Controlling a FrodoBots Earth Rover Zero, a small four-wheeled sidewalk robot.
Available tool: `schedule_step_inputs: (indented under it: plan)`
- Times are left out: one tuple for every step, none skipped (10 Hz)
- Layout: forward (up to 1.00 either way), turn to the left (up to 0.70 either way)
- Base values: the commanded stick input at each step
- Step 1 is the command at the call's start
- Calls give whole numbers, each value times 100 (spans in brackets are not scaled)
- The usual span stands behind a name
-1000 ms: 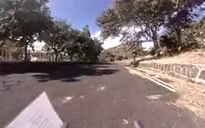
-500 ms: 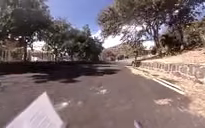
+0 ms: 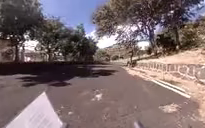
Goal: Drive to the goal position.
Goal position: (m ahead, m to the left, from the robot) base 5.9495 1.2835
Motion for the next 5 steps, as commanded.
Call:
schedule_step_inputs:
  plan:
    - [70, 0]
    - [70, 0]
    - [70, 0]
    - [70, 0]
    - [70, 0]
